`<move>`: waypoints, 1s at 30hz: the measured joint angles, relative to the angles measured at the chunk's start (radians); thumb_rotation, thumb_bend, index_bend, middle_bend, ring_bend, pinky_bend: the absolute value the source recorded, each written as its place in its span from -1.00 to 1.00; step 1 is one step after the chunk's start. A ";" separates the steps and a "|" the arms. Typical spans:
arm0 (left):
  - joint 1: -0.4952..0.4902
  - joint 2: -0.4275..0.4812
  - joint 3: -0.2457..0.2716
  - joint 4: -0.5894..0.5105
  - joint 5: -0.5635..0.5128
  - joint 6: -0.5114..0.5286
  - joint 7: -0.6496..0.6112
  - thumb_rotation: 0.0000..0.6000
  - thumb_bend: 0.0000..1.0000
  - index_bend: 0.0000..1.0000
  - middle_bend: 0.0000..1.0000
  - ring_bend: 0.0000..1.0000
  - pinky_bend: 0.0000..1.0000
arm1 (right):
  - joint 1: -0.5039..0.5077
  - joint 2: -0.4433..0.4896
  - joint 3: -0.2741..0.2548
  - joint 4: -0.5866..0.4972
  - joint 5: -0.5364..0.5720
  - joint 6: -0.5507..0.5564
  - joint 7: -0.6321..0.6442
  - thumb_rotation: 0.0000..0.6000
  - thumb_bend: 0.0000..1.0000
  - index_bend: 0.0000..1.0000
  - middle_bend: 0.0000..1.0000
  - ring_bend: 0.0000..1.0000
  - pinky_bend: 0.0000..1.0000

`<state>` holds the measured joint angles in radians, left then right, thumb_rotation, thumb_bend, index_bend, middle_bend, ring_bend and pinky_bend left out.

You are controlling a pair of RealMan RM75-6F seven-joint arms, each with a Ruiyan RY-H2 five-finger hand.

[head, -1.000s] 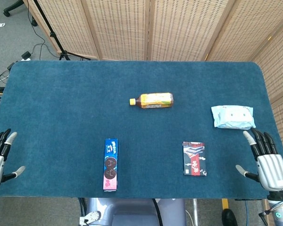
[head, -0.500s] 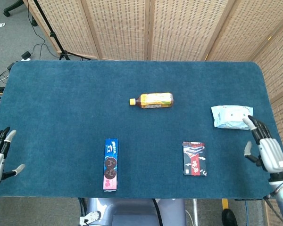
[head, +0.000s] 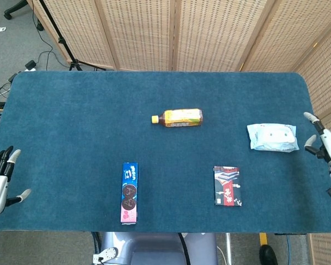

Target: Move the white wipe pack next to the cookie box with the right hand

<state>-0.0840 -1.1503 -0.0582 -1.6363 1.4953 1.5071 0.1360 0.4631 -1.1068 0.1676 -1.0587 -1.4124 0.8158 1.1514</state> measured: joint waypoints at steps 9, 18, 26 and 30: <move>-0.005 -0.001 -0.007 -0.006 -0.017 -0.008 0.006 1.00 -1.00 -1.00 -1.00 -1.00 -1.00 | 0.108 -0.133 -0.036 0.265 0.005 -0.265 0.172 1.00 1.00 -0.90 -1.00 -1.00 -1.00; -0.010 0.000 -0.009 -0.004 -0.024 -0.015 0.002 1.00 -1.00 -1.00 -1.00 -1.00 -1.00 | 0.148 -0.255 -0.087 0.419 -0.035 -0.368 0.302 1.00 1.00 -0.85 -1.00 -1.00 -1.00; -0.012 -0.003 -0.006 0.004 -0.015 -0.012 -0.006 1.00 -1.00 -1.00 -1.00 -1.00 -1.00 | 0.169 -0.288 -0.139 0.449 -0.111 -0.338 0.413 1.00 1.00 -0.72 -0.90 -1.00 -0.98; -0.012 -0.003 -0.006 0.006 -0.015 -0.010 -0.012 1.00 -1.00 -1.00 -1.00 -1.00 -1.00 | 0.184 -0.293 -0.161 0.445 -0.141 -0.305 0.451 1.00 1.00 -0.63 -0.80 -1.00 -0.84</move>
<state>-0.0956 -1.1528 -0.0642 -1.6304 1.4800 1.4970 0.1240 0.6473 -1.4000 0.0067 -0.6133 -1.5532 0.5108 1.6020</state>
